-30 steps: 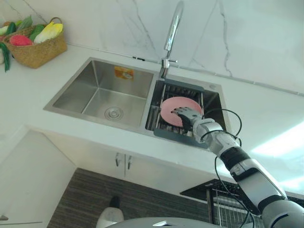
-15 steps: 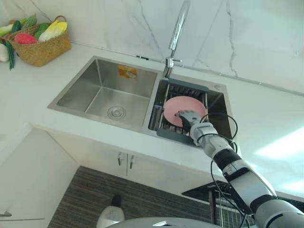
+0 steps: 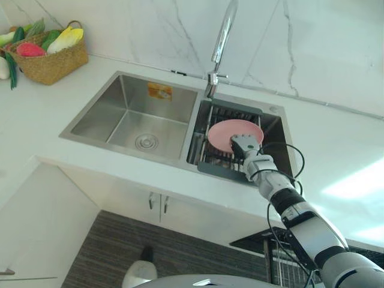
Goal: Walk over to the sink, pick up the cup, carry it to the dishwasher, place the cup inside the dishwasher, then close the dishwasher door
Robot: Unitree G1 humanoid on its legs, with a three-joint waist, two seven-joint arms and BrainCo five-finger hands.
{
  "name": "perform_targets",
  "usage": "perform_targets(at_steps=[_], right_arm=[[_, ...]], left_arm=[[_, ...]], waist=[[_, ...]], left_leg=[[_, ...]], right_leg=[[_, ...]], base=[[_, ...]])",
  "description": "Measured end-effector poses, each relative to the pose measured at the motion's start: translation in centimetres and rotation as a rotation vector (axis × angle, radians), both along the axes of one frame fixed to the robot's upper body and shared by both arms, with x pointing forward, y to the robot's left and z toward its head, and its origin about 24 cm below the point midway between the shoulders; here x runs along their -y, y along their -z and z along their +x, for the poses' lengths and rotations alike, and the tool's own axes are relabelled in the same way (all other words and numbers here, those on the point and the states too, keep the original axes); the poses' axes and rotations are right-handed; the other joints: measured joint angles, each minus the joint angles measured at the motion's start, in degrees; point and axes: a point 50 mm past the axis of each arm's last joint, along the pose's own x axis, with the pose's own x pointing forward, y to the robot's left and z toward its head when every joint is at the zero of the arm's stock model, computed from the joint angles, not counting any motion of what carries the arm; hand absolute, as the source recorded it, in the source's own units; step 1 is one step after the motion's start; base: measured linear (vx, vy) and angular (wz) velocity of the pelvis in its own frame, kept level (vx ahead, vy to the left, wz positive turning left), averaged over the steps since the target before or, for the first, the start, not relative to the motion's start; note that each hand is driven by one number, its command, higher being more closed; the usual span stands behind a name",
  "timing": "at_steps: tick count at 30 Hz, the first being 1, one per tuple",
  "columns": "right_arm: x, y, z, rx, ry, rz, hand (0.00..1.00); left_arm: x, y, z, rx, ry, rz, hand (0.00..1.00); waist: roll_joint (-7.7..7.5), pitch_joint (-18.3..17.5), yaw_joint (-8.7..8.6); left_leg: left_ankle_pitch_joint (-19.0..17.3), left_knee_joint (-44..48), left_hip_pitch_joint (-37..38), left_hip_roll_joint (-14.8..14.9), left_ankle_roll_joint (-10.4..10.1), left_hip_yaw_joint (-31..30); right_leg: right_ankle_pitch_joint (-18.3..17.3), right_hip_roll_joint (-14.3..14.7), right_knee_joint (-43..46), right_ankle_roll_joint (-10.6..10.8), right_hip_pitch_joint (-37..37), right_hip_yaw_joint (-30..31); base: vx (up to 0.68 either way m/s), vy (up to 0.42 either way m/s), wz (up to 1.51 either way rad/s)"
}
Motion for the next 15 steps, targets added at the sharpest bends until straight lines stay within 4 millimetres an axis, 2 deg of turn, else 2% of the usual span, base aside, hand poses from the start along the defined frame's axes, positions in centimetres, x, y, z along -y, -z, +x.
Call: perform_targets(at_steps=[8,11,15], right_arm=[[-0.2,-0.1,0.0,0.074,0.003,0.056,1.00],[-0.2,-0.3,0.0,0.099,0.003,0.083,1.00],[0.1,-1.6,0.2,0.164,-0.016,0.115,1.00]], left_arm=[[-0.2,0.0,0.2,-0.004,0.066,0.018,0.00],[-0.2,0.0,0.2,-0.007,0.069,0.019,0.00],[-0.3,0.0,0.0,-0.013,0.081,0.025,0.00]], waist=[[0.15,0.12,-0.11],[0.15,0.12,-0.65],[0.16,0.11,-1.09]], left_leg=[[-0.31,-0.02,1.26,0.20,0.21,1.43],[-0.44,-0.02,1.36,0.25,0.25,1.78],[-0.61,-0.01,1.41,0.40,0.28,3.38]], right_leg=[[0.05,0.03,0.00,0.21,0.31,1.39],[0.05,0.03,0.00,0.21,0.18,1.70],[0.38,0.03,0.00,0.11,-0.93,3.46]], base=[[0.01,0.002,-0.09],[0.01,0.003,-0.06],[0.01,0.010,-0.22]])
